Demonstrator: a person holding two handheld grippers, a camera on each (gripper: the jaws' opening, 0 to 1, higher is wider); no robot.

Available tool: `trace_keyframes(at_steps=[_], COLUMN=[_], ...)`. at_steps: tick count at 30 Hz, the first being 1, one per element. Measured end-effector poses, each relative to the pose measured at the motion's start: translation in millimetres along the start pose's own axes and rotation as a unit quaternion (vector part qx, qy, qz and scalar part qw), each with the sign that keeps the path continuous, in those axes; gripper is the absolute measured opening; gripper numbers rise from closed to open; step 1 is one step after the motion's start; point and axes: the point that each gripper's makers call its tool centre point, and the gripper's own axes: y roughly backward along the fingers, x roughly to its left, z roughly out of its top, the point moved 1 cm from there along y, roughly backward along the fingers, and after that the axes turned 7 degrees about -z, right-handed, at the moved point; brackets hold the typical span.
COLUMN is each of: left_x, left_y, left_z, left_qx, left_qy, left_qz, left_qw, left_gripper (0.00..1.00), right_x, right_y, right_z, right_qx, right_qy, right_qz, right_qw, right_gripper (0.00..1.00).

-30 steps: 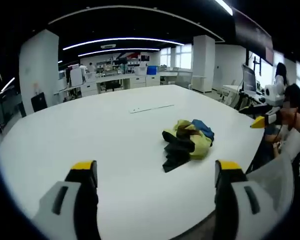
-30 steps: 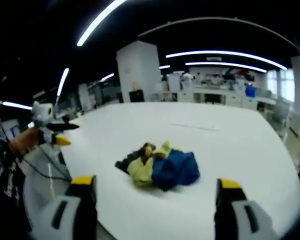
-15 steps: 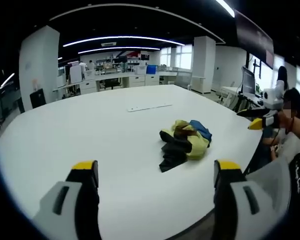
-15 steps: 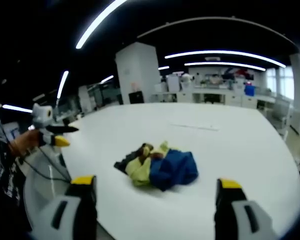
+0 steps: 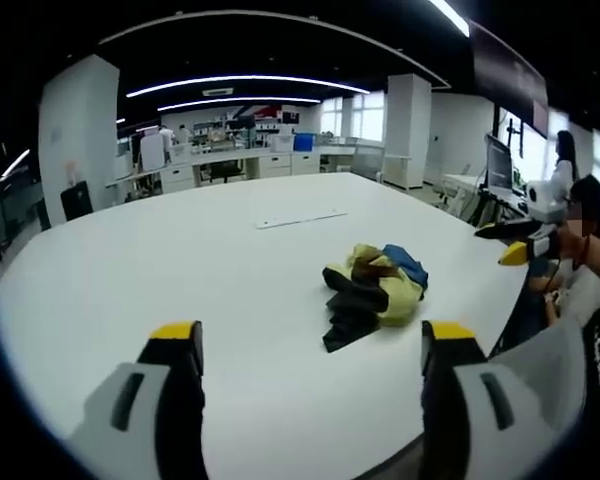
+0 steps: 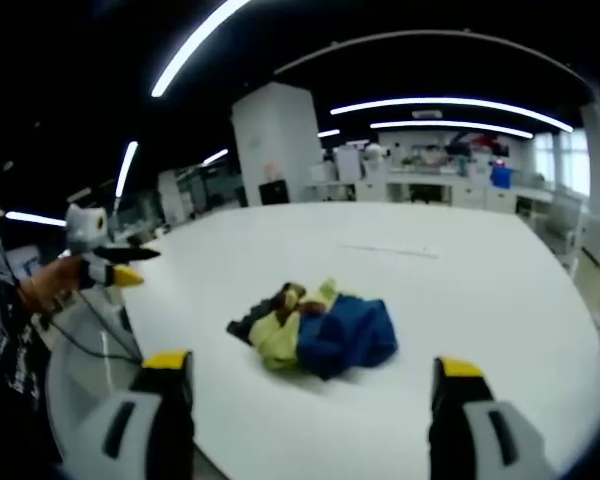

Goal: Fold the garment on the visible template until the final outline fits inside the template.

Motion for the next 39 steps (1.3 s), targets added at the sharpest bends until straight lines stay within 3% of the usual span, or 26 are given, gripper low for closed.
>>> trace_keyframes(at_steps=[3,13,16,27,37,39], left_x=[-0.9,-5.0,-5.9,-6.0,-13.5,-18.6], left_y=[-1.9,-17.1,-21.5,-39.9,-61.9,-67.9], left_z=[4.5,0.2,-0.7,-8.6,-13.9,-11.8], left_qx=[-0.014,-0.004,-0.002,0.009,0.014,0.000], left_qy=[0.002,-0.009,-0.017,-0.040,-0.056,-0.056], left_qz=[-0.003,-0.021,-0.027,-0.044,-0.078,-0.091], left_qw=[0.9999,0.9997,0.9995,0.9982,0.9952,0.9943], left_gripper=[0.83,0.77,0.75,0.66,0.57,0.55], right_x=[-0.8,6.8,4.3,10.8,28.2,31.9], right_y=[-1.4,-9.9,-13.0,-28.5,-46.3,-50.9], right_z=[-1.2,-3.3,-4.5,-8.9,-18.8,-22.6], right_qx=[-0.001,0.002,0.003,-0.005,0.003,0.008], right_qy=[-0.003,0.001,0.006,0.020,0.039,0.040], right_qz=[-0.001,0.013,0.013,0.032,0.058,0.067], right_qw=[1.0000,0.9999,0.9999,0.9993,0.9975,0.9969], right_gripper=[0.99,0.99,0.91,0.85,0.64,0.62])
